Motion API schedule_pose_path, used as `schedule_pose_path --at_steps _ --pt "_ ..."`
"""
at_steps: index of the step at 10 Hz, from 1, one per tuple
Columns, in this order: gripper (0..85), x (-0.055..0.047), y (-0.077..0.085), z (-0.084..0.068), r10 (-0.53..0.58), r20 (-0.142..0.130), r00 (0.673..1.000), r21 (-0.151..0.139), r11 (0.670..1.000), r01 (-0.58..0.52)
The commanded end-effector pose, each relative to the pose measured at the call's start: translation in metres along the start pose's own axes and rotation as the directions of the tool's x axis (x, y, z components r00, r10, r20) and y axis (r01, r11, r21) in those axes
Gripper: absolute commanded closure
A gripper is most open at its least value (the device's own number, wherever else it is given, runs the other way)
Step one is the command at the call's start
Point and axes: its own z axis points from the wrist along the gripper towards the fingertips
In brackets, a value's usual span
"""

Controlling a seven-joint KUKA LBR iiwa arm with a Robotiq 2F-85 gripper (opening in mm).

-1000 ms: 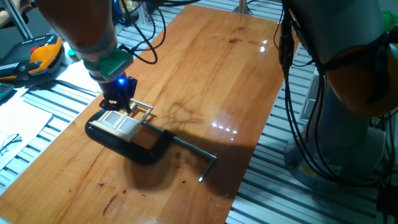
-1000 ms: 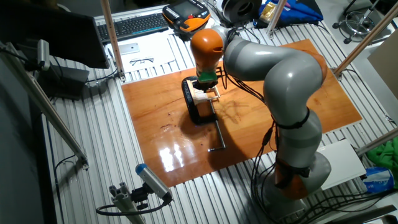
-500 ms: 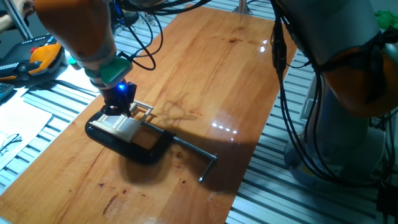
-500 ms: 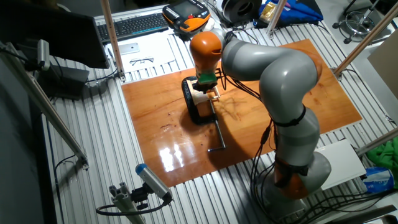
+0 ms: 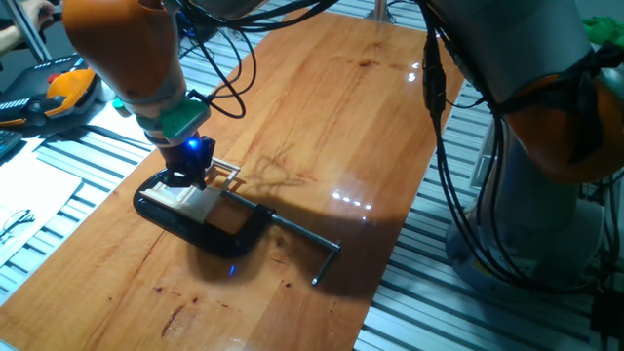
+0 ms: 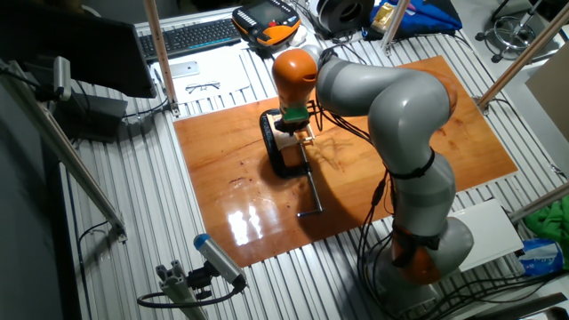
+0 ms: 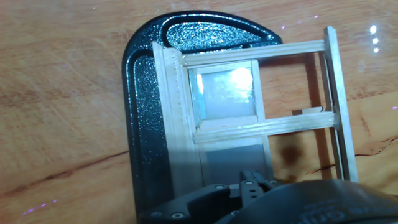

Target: Close a sliding window

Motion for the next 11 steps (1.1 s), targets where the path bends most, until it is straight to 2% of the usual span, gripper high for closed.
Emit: schedule_pose_path --at_steps 1,3,5,11 --pt "85.0 -0.0001 0.0000 0.0008 0.000 0.000 1.000 0.000 1.000 0.000" --pt "85.0 -0.0004 0.0001 0.0014 0.000 -0.002 1.000 0.000 1.000 0.000" --pt "85.0 -0.0003 0.0003 0.0012 -0.009 -0.001 1.000 0.013 1.000 0.009" --pt "85.0 0.0021 0.0044 0.0004 -0.017 -0.012 1.000 -0.008 1.000 0.017"
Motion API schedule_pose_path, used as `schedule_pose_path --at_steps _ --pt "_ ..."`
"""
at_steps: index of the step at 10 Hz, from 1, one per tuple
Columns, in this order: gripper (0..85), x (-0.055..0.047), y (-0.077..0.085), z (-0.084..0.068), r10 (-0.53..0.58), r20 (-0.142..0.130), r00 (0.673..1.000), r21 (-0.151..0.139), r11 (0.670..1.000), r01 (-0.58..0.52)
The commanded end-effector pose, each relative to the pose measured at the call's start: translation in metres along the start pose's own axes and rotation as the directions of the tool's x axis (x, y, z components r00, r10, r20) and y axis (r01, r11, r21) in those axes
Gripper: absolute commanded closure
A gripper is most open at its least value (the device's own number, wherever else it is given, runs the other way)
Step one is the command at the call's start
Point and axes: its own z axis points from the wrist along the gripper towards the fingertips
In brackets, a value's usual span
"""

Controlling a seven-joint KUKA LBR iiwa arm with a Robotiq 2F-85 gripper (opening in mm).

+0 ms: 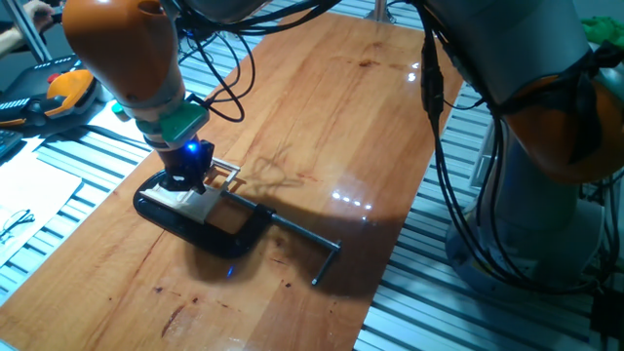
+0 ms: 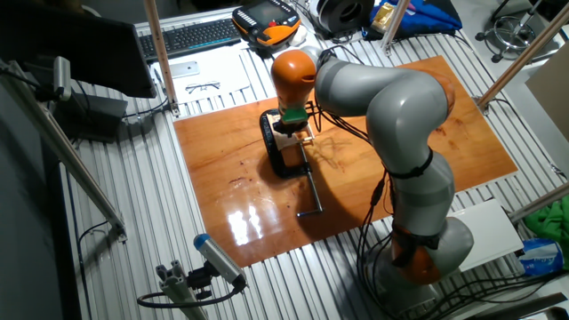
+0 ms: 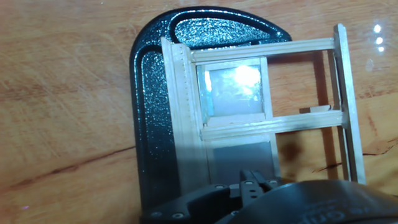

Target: Close a sliding window

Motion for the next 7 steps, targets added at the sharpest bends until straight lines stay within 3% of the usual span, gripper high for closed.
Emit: schedule_pose_path --at_steps 1,7 --pt "85.0 -0.0002 0.0004 0.0020 -0.004 0.002 1.000 0.003 1.000 0.004" --pt "85.0 -0.0017 -0.0020 0.0025 -0.009 0.009 1.000 0.024 1.000 0.009"
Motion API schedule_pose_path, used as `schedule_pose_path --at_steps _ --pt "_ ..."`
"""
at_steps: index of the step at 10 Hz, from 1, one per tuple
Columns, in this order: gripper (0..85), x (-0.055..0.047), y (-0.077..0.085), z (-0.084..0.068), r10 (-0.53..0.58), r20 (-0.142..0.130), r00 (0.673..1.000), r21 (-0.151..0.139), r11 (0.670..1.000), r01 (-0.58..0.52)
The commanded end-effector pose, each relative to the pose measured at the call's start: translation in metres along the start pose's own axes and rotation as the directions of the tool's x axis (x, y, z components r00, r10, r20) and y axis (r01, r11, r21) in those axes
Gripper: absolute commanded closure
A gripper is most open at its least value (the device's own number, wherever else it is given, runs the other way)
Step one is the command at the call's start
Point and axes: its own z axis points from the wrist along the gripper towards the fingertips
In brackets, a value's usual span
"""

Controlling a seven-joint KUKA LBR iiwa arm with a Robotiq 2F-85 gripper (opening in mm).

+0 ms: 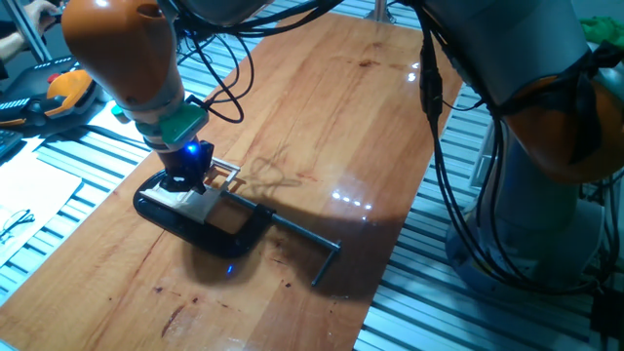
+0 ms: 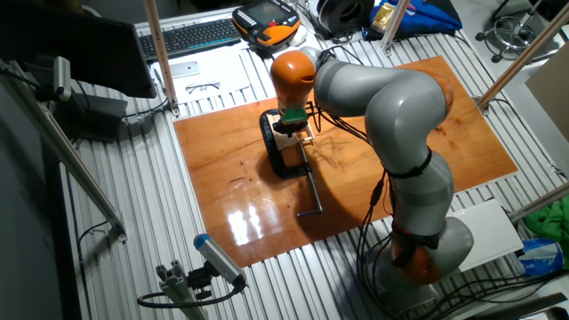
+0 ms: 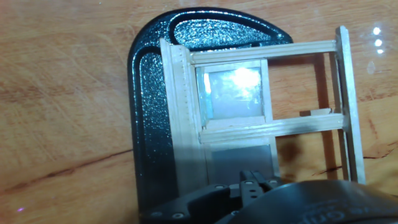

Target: Close a sliding window

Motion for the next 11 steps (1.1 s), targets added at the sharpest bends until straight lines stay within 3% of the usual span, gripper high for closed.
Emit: schedule_pose_path --at_steps 1,5,8,11 --pt "85.0 -0.0007 -0.0004 -0.0009 0.001 0.001 1.000 0.002 1.000 -0.001" --pt "85.0 -0.0028 -0.0038 -0.0014 0.007 0.000 1.000 -0.001 1.000 -0.007" --pt "85.0 -0.0025 -0.0040 0.0022 -0.006 0.007 1.000 0.018 1.000 0.006" --pt "85.0 -0.0020 -0.0050 0.0046 -0.009 0.006 1.000 0.008 1.000 0.009"
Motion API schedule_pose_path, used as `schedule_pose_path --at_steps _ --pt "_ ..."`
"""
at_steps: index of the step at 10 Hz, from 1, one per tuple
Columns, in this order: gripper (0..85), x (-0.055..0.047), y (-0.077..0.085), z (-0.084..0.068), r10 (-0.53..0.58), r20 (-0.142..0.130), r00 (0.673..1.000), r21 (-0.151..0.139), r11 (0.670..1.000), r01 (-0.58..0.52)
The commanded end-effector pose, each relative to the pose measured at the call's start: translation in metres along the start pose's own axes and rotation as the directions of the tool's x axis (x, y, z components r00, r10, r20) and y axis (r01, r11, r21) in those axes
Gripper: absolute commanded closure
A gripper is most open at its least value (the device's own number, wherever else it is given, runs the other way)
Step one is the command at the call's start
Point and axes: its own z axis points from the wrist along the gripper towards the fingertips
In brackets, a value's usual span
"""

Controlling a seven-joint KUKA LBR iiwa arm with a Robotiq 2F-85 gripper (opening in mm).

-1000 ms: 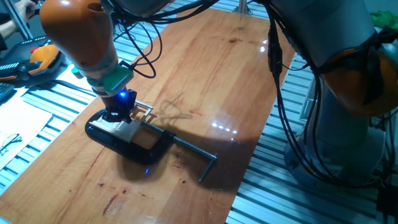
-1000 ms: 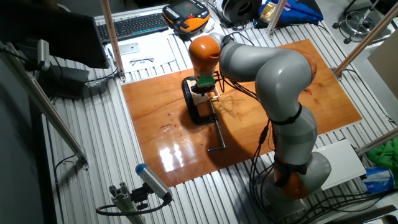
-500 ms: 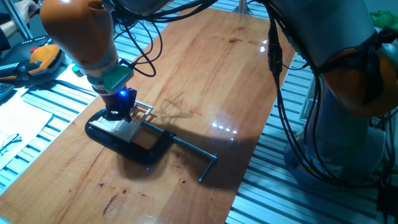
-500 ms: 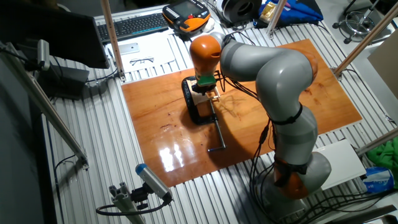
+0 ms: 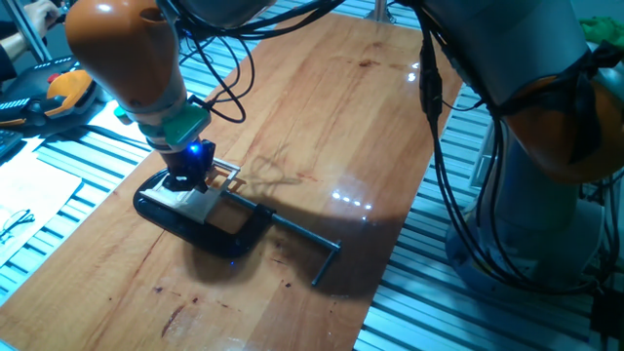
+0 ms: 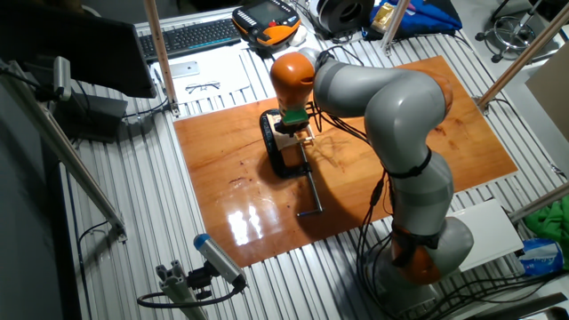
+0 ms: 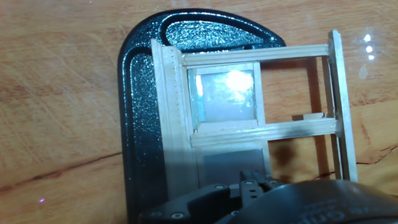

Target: Close a sliding window

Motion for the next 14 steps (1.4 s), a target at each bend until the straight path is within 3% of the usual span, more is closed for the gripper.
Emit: schedule_pose_path --at_steps 1,3,8,10,14 --pt "85.0 0.000 0.000 0.000 0.003 -0.004 1.000 0.000 1.000 -0.003" --pt "85.0 0.000 -0.001 0.000 0.012 -0.012 1.000 -0.011 1.000 -0.012" --pt "85.0 -0.003 0.000 0.003 -0.006 0.007 1.000 0.002 1.000 0.006" --pt "85.0 -0.006 -0.002 0.009 -0.012 0.012 1.000 -0.010 1.000 0.012" --pt "85.0 -0.006 -0.003 0.012 -0.012 0.000 1.000 -0.021 1.000 0.012"
